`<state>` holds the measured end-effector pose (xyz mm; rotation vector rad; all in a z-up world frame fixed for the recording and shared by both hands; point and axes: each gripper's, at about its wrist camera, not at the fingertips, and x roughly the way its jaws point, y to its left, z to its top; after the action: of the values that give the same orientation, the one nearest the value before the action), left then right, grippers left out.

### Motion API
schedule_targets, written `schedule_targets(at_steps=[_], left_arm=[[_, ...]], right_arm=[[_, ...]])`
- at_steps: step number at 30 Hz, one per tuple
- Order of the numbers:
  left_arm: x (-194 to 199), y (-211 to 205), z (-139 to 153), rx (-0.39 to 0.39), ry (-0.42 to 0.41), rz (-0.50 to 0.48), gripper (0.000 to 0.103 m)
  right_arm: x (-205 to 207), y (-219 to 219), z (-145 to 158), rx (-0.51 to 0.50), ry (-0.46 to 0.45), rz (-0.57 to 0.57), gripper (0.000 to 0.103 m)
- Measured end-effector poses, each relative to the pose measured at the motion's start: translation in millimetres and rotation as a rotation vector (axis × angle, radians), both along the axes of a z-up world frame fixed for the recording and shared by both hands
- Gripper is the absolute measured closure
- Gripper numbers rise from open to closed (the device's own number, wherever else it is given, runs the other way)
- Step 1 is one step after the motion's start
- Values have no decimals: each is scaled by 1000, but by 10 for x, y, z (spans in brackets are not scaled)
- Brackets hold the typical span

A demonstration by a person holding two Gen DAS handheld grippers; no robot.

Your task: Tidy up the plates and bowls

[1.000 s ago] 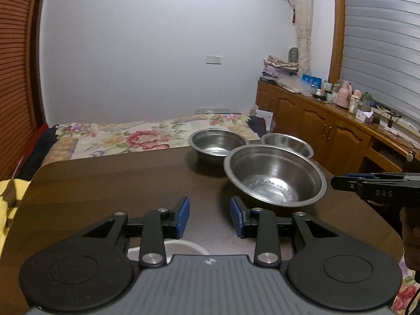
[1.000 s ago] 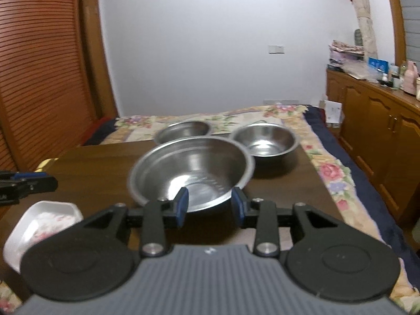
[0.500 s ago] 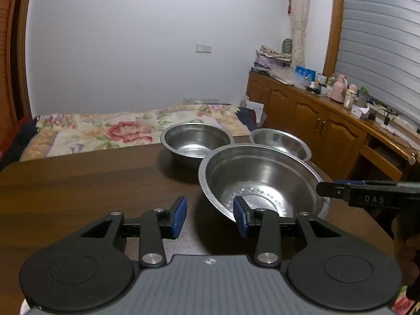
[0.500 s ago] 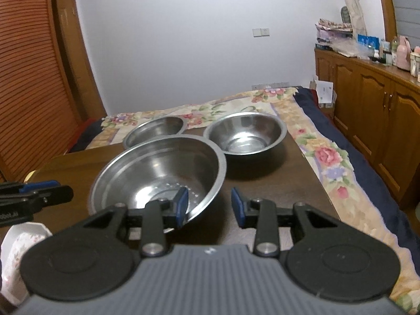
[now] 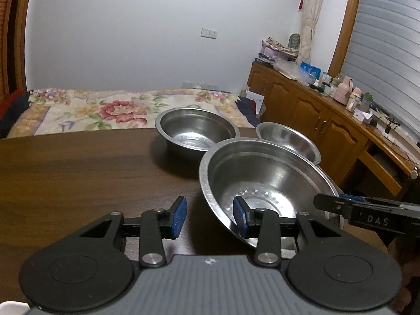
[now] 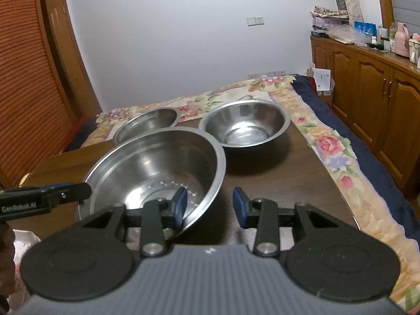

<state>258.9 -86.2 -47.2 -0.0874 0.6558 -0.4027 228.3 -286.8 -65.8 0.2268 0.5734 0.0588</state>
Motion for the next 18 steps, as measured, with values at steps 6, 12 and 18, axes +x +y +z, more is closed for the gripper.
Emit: schedule_targets(at_steps=[6, 12, 18], left_arm=[[31, -14, -20, -25, 27, -10, 82], [-87, -6, 41, -15, 13, -29, 82], [-243, 36, 141, -8, -8, -45, 82]], right_arm=[[22, 0, -18, 15, -3, 8, 74], [-63, -7, -10, 26, 12, 23, 77], [-235, -32, 42, 60, -16, 44, 77]])
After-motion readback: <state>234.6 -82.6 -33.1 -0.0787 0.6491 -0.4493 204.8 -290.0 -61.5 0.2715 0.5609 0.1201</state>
